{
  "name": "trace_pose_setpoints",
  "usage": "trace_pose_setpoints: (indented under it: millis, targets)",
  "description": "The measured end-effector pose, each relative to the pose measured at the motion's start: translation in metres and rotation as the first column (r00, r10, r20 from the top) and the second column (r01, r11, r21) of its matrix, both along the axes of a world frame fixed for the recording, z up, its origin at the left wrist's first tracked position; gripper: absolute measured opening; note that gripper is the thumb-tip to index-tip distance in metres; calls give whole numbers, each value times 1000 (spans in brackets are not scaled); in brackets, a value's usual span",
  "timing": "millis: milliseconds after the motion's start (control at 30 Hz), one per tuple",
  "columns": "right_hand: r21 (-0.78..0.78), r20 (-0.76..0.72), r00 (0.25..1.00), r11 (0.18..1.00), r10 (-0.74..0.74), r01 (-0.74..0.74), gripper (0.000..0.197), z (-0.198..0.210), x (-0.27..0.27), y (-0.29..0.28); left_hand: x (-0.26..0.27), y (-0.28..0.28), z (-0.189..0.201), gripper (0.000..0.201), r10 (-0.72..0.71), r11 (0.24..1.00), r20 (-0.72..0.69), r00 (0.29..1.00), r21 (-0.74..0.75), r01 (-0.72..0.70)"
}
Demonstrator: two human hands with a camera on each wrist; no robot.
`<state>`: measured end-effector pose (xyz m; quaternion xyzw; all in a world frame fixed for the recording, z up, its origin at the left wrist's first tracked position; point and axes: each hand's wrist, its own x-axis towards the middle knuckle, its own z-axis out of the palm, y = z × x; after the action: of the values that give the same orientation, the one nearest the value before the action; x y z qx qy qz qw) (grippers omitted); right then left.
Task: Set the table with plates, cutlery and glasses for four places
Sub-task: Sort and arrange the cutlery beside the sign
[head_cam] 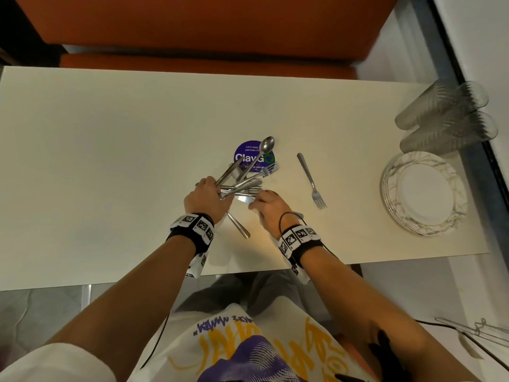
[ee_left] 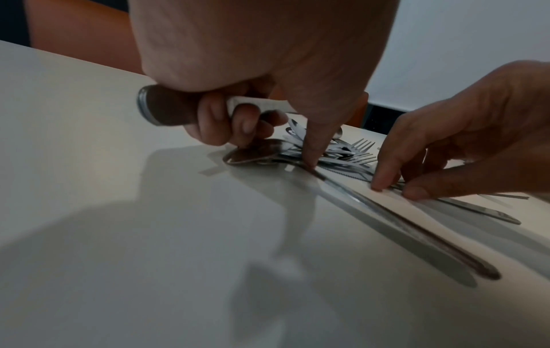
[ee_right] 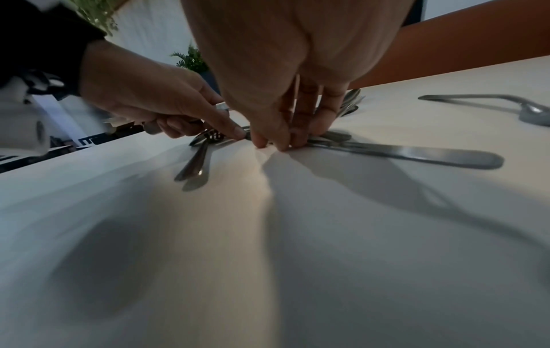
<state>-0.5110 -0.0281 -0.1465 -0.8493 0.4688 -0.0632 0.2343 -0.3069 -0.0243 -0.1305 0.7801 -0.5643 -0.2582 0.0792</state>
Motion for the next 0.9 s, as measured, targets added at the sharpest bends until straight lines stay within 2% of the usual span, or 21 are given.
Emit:
trace_pose_setpoints:
  millis: [100, 200, 367, 467, 533, 600, 667, 767, 833, 900]
  targets:
    - [7, 22, 1000, 1000, 17, -17, 48, 0, -4, 5, 0, 1, 1, 45, 18, 1000, -3, 1000, -13, -18]
    - [17, 49, 996, 997, -72, 71, 50, 1, -11, 14, -2, 3, 2, 44, 30, 1000, -10, 1000, -8, -30]
    - [121, -91, 996, 993, 19, -8, 49, 7, -7, 16, -4, 7, 4, 39, 56, 998, -39, 998, 5, -56]
    - [39, -43, 992, 993, 115, -113, 46, 6, -6, 15, -3, 8, 5, 37, 57, 998, -37, 998, 1, -57]
    - [14, -6, 997, 997, 80, -80, 39, 3, -7, 12, -1, 9, 6, 34, 61, 998, -49, 997, -15, -61]
    - [12, -53, 997, 999, 53, -53, 35, 2, -4, 9, 2, 10, 6, 32, 76, 996, -78, 994, -31, -78]
    - [39, -183, 978, 994, 104, -98, 31, 3, 0, 6, 4, 11, 6, 33, 82, 995, -110, 991, -46, -88]
    - [101, -412, 893, 983, 179, -151, 26, 8, 8, 2, 3, 14, 8, 30, 98, 991, -170, 981, -73, -112]
    - [152, -455, 874, 982, 172, -115, 34, 12, 11, -5, 1, 12, 9, 27, 125, 987, -220, 967, -72, -144]
    - [188, -460, 875, 980, 151, -70, 35, 17, 12, -13, -1, 10, 13, 25, 158, 982, -262, 952, -64, -180]
